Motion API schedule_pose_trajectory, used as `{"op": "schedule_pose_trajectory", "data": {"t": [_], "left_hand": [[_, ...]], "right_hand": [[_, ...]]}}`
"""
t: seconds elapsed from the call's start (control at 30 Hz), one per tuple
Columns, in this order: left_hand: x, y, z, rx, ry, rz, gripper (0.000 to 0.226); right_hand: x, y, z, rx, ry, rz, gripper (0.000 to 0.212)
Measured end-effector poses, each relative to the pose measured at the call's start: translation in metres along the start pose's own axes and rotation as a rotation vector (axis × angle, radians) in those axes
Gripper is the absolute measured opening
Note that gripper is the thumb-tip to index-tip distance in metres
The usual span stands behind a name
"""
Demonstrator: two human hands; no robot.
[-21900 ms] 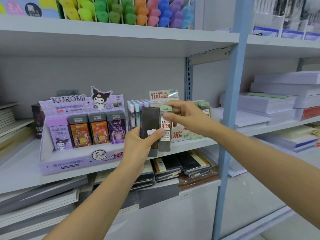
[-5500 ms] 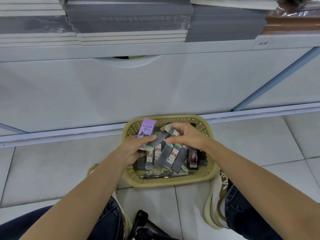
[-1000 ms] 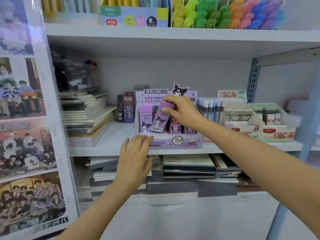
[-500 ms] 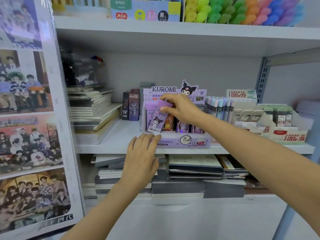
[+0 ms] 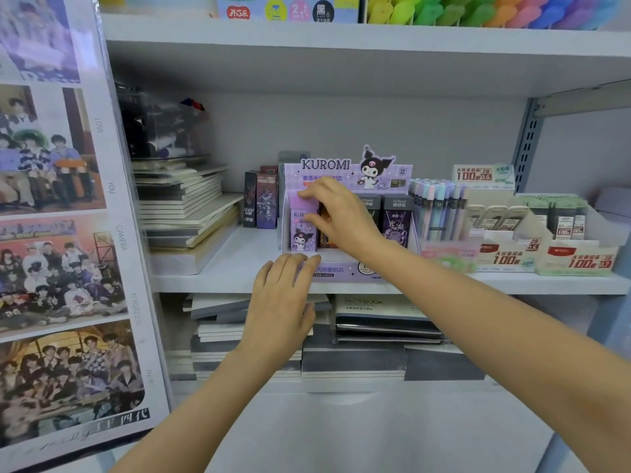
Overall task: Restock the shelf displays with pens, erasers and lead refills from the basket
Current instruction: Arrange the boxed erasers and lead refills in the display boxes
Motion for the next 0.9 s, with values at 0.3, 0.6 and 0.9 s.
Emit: {"op": "schedule_pose_trajectory", "data": {"t": [0.3,0.6,0.9], "left_hand": [[0.017,-0.001,-0.04,0.265,-0.073,-0.105,0.054],[0.102,0.173,-0.188,-0.363,-0.04,-0.38,0.02],[0.137,0.273,-0.336,-0.897,0.068,-0.267,0.055]], "right_hand": [[-0.042,-0.028,-0.06,0.149,-0.213,0.185,0.022],[0.036,0.1,-0.296,-0.443,0.385,0.391,0.024],[0.106,0.218,-0.536,-0.943,0.996,0.407,0.032]]}}
Point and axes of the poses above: each hand's wrist, its own z-axis towards the middle knuckle, its own y-axis out of the palm, x = y × z, the point moved 7 cm from there along z, towards the middle knuckle, and after that the axes turned 12 degrees about z, right-handed, at the moved point
